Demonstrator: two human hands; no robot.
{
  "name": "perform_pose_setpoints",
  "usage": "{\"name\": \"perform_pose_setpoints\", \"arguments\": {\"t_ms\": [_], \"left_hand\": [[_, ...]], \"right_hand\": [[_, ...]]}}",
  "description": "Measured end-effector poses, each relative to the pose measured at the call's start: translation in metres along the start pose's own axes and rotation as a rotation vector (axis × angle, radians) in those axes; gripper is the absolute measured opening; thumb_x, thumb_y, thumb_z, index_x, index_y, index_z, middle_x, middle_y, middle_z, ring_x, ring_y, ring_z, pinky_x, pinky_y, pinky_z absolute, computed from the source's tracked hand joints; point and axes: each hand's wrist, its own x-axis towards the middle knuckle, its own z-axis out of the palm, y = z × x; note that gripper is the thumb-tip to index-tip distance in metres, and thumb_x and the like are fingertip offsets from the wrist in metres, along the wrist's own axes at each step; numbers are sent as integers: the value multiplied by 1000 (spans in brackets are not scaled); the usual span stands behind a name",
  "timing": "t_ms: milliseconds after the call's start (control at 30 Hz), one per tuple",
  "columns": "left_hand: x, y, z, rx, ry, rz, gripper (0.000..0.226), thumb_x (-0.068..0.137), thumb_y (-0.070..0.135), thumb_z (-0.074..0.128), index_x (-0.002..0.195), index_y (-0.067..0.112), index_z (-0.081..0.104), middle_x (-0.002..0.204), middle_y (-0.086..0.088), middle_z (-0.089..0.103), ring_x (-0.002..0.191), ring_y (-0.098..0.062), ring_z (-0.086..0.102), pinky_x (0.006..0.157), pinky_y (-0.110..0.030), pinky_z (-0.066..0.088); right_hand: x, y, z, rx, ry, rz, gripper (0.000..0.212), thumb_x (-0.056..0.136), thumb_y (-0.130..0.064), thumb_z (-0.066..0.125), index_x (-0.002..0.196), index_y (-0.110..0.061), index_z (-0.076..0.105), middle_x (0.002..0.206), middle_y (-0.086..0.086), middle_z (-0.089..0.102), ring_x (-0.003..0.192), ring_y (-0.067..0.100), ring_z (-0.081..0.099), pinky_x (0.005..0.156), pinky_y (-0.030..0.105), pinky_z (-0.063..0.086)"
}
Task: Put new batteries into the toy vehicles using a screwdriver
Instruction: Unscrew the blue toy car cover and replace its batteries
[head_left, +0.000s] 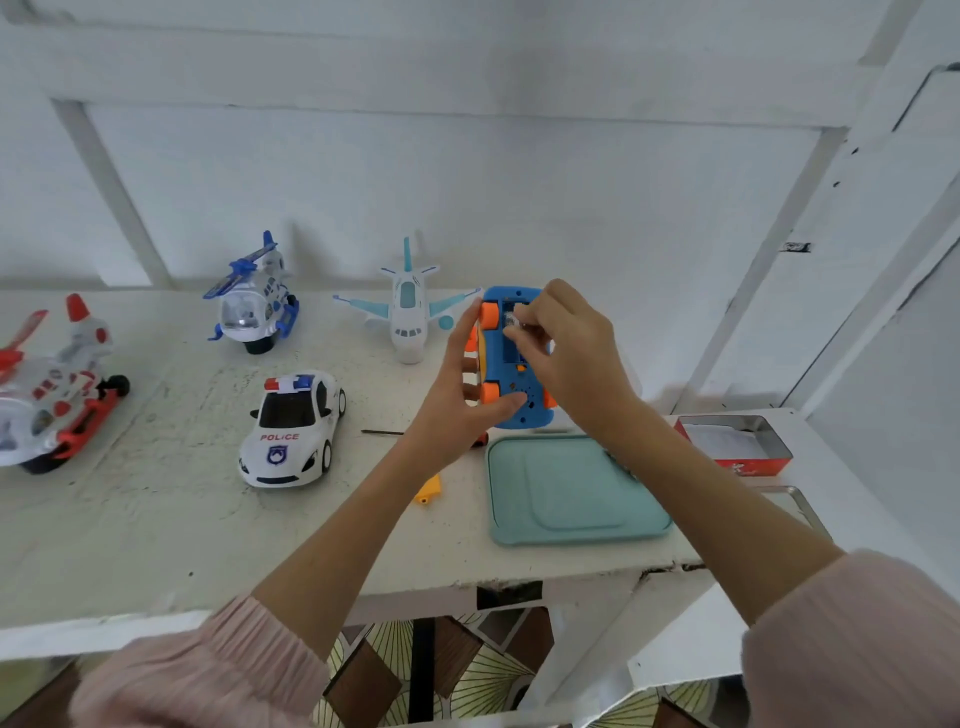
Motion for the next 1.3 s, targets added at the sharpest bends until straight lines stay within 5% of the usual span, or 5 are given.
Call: {"name": "perform_pose_setpoints", "arguments": {"t_ms": [300, 400, 533, 633, 1300], "left_hand": [[5, -1, -4, -26, 18, -5, 88, 84, -1, 67, 135, 52, 19, 119, 8, 52, 104, -14, 59, 78, -30, 57], [5, 0, -2, -46, -3, -13, 87, 85, -2, 66, 131, 54, 19, 119, 8, 51, 103, -13, 59, 78, -29, 57], [5, 1, -4, -59, -10, -19, 87, 85, 0, 67, 135, 53, 18, 125, 1, 51, 110, -17, 58, 84, -36, 57], [5, 2, -5, -78, -18, -27, 87, 85, -1, 66, 132, 55, 19, 128, -2, 50, 108, -15, 58, 81, -32, 57], [3, 0, -17, 26, -22, -12, 89, 83, 1, 68, 128, 60, 20, 122, 5, 46, 112, -23, 55, 80, -32, 58]], "right_hand": [[-8, 12, -1, 81, -111, -48, 7, 70, 6, 65, 76, 7, 69, 78, 19, 65, 71, 29, 65, 77, 11, 45], [-5, 17, -3, -5, -93, -62, 11, 74, -9, 66, 76, 0, 71, 79, 12, 65, 78, 25, 55, 66, 28, 49], [-3, 21, -9, 36, -165, 104, 33, 76, -33, 63, 100, -12, 70, 121, 12, 54, 108, 24, 44, 89, 34, 40], [-3, 21, -12, 235, -290, 227, 28, 78, -19, 71, 104, -10, 66, 139, 10, 40, 122, 19, 43, 100, 36, 41], [7, 13, 0, 187, -317, 248, 19, 75, -13, 74, 91, -6, 66, 122, 11, 44, 99, 21, 52, 81, 22, 46]]}}
